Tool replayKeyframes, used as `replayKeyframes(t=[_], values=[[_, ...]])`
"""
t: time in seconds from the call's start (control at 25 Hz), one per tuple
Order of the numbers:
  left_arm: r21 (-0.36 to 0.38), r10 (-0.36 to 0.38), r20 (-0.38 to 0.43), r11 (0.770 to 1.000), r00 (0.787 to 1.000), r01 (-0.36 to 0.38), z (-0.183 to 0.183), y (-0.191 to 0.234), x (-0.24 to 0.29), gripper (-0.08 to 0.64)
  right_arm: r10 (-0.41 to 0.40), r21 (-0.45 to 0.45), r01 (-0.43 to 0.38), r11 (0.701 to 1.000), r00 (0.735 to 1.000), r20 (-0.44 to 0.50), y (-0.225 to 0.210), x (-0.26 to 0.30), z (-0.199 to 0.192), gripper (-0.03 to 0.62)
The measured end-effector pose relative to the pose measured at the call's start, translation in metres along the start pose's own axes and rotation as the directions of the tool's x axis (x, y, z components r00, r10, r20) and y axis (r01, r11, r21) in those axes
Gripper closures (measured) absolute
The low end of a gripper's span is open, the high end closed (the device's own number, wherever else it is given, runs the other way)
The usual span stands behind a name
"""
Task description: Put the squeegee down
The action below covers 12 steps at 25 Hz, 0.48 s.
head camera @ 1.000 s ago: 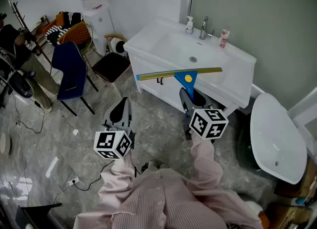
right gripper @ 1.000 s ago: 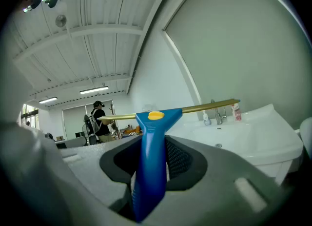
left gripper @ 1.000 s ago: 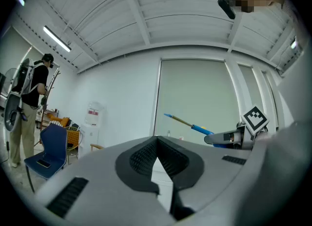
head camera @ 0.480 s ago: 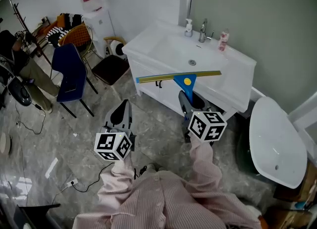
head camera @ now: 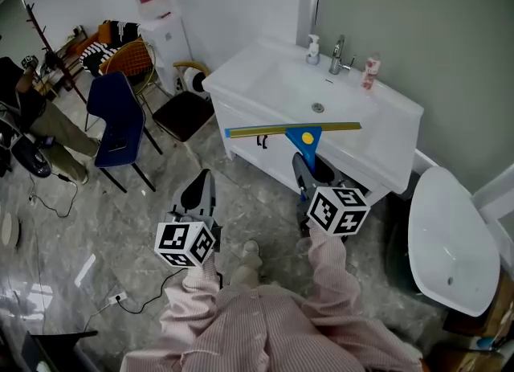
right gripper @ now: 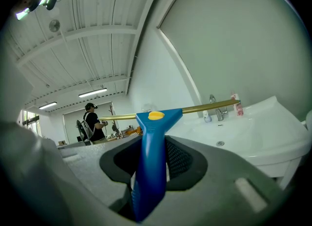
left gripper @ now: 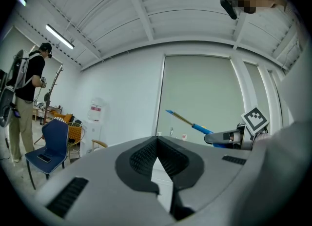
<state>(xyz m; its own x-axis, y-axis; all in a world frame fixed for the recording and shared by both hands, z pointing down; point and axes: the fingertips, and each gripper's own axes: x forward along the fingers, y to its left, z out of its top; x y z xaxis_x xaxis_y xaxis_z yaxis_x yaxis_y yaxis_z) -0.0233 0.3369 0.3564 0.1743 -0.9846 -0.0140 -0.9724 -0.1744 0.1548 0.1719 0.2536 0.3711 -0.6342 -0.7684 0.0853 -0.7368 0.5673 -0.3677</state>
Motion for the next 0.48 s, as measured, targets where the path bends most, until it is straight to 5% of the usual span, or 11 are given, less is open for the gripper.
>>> replayKeyframes(t=[0.48], values=[[-0.018, -0.011, 0.004, 1.000, 1.000, 0.011, -0.002, 0.055, 0.090, 0.558, -0.018, 0.007, 0.018, 1.000, 1.000, -0.011, -0.033, 0.093, 0.010, 0.462]])
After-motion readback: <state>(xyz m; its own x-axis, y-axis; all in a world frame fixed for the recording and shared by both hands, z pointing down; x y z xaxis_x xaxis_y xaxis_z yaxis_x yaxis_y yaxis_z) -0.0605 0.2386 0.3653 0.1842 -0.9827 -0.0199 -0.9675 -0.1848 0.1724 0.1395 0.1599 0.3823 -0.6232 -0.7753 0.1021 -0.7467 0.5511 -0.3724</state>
